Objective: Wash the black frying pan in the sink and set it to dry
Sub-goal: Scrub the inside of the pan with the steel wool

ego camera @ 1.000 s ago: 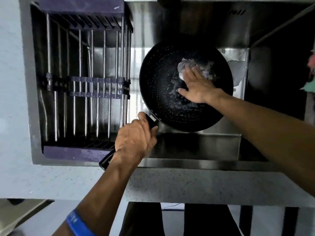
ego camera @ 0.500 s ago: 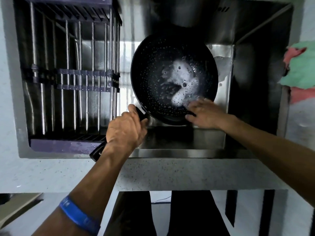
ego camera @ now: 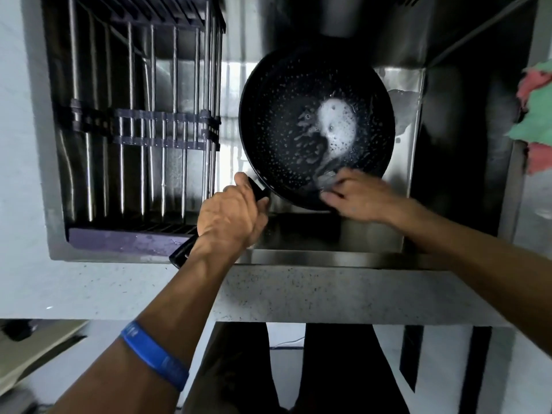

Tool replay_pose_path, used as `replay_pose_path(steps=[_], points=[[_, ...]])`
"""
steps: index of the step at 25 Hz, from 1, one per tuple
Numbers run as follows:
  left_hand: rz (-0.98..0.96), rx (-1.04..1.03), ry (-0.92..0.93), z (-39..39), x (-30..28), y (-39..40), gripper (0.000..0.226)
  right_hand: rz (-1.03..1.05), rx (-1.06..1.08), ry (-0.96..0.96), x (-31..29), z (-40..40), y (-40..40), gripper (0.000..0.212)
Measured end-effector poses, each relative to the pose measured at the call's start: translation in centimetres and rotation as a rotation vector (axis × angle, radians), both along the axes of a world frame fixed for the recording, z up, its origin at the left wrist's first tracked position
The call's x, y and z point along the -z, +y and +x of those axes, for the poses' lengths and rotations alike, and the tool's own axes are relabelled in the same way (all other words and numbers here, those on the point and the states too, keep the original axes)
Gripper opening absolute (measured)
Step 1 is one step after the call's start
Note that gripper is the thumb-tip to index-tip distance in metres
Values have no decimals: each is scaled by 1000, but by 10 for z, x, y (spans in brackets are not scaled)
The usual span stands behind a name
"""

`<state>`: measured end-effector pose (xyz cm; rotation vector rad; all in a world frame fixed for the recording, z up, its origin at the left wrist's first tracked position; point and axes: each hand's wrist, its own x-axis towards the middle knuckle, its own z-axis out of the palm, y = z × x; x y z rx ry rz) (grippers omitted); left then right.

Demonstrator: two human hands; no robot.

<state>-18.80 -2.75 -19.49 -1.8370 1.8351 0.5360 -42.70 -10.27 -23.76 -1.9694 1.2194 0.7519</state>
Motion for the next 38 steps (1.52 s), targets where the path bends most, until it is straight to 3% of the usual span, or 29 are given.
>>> replay_pose_path(steps=[2, 3, 6, 10, 12, 14, 17, 20, 23, 26, 28, 32, 33, 36, 38], points=[[4, 8, -13, -1, 1, 1, 63, -172, -99, 251, 0, -18, -11, 58], [4, 9, -21, -1, 2, 1, 63, -140, -87, 262, -4, -8, -5, 61], [6, 15, -19, -2, 1, -1, 63, 93, 22, -23, -6, 30, 23, 69], [-6, 70, -39, -2, -1, 2, 65, 19, 136, 219, 32, -4, -34, 79], [-6, 95, -64, 1, 1, 3, 66, 7, 320, 123, 44, 20, -63, 79], [10, 73, -17, 2, 1, 3, 67, 74, 417, -144, 44, 69, -63, 76], [1, 62, -14, 1, -2, -1, 68, 147, 296, -411, 40, 78, -24, 62], [25, 56, -36, 2, -1, -1, 65, 147, 370, -280, 54, 28, -38, 61], [33, 62, -68, -1, -1, -3, 66, 86, 568, -269, 64, 57, -73, 65], [64, 64, -60, -2, -4, -5, 68, 113, 372, -531, 52, 94, -36, 54], [62, 46, -41, -1, -3, -5, 67, 28, 284, -521, 58, 57, -6, 52], [10, 27, -31, 1, 0, -3, 66, -91, 642, -154, 73, 39, -58, 68], [6, 24, -23, 1, 1, -2, 66, -89, 707, -191, 74, 64, -76, 71], [-11, -1, -13, 0, 1, -3, 64, -18, 1091, -546, 61, 156, -102, 73], [-6, -13, -16, 1, 2, -4, 63, 25, 1211, -700, 53, 183, -99, 72]])
